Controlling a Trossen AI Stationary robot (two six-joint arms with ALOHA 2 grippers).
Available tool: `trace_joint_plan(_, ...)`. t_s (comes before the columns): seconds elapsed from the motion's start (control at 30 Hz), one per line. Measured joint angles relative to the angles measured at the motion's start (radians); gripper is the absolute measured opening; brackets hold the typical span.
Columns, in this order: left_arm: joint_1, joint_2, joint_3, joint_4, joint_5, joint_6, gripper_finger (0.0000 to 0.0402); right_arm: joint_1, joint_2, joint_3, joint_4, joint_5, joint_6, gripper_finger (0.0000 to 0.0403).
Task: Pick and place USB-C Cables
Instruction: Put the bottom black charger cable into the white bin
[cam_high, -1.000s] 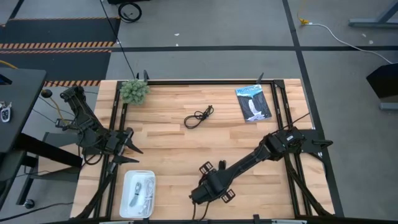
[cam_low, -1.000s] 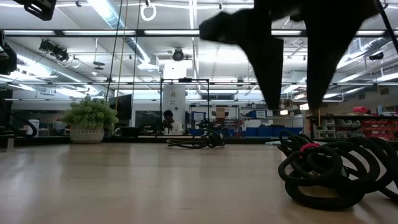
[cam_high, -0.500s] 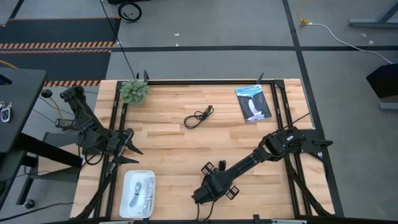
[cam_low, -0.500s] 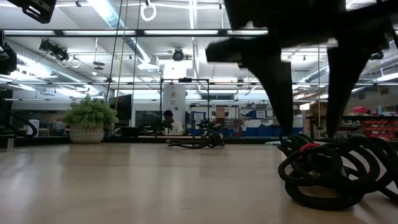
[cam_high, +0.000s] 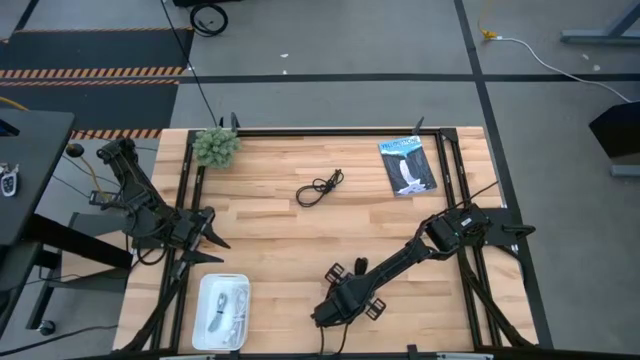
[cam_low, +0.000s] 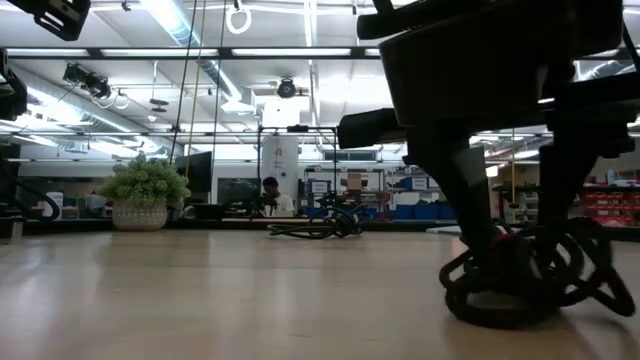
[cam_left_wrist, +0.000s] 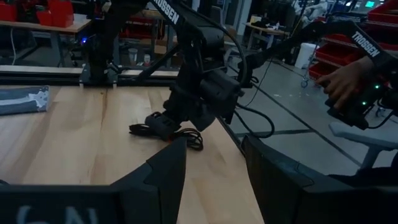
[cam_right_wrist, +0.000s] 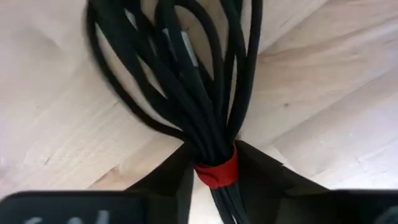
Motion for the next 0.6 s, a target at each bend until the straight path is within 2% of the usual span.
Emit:
trace_joint_plan(0.2,0.0,0.0,0.0,-0.001,0.0,0.002,0.0172,0.0,0.001,0.028,0.025,0.001,0.051,0.0064)
trace_joint_plan(0.37,0.0,0.0,0.0,-0.001,-0.001,0.002,0.0172,0.0,0.001,0.132,0.126,0.029,0.111,0.0063)
trace_joint_plan(0.5,0.0,0.0,0.0,-0.001,-0.001,0.001,0.0172,-0.001,0.001,0.214,0.311,0.081,0.107,0.0073)
trace_joint_plan(0.6,0.0,0.0,0.0,-0.002,-0.001,0.001,0.0172,-0.009,0.0,0.232,0.538,0.092,0.103,0.0075)
